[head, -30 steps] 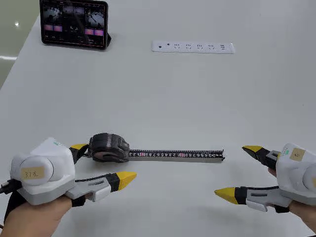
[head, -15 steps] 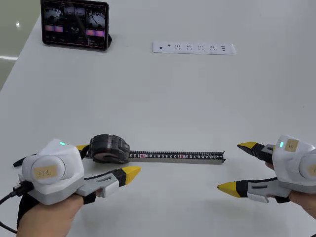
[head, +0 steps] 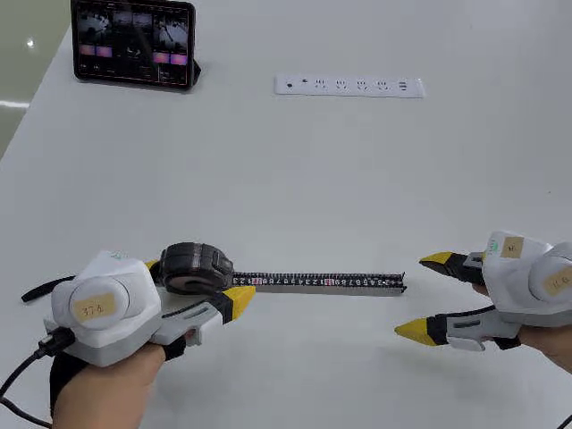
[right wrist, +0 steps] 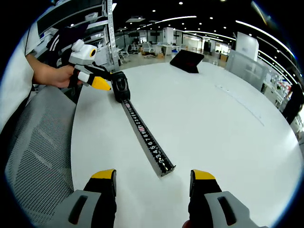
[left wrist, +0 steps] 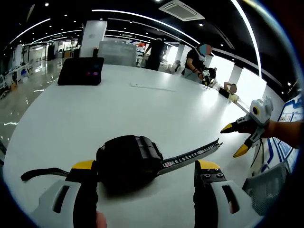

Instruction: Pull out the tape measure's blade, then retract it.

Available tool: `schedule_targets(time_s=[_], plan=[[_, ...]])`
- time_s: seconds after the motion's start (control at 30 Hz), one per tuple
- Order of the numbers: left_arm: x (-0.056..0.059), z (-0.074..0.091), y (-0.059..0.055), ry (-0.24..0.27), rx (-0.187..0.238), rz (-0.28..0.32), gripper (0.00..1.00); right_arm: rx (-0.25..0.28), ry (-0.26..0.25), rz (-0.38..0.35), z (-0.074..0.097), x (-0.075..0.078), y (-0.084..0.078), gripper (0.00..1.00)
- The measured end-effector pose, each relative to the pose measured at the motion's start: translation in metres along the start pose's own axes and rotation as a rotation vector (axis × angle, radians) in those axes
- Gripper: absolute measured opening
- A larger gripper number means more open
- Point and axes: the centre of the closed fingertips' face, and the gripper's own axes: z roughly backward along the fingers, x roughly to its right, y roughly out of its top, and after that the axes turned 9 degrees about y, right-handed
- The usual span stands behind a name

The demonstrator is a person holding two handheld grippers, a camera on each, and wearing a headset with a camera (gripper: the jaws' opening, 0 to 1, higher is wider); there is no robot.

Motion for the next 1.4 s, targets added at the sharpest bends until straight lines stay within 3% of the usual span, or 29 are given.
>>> schedule_targets(time_s=[0.47,0.9,1.1,1.4], plan=[[-0.009,-0.009,0.000,0.097,0.005,0.060,0.73,-0.040,0.038,0.053,-0.005,0.008,0.005,0.51],[-0.013,-0.015,-0.001,0.150,-0.006,0.107,0.70,-0.057,0.053,0.073,-0.008,0.012,0.009,0.49],[-0.018,-0.015,-0.003,0.179,-0.010,0.106,0.64,-0.061,0.051,0.078,-0.007,0.013,0.010,0.49],[-0.022,-0.015,-0.003,0.189,-0.011,0.127,0.60,-0.067,0.055,0.087,-0.007,0.014,0.010,0.46]])
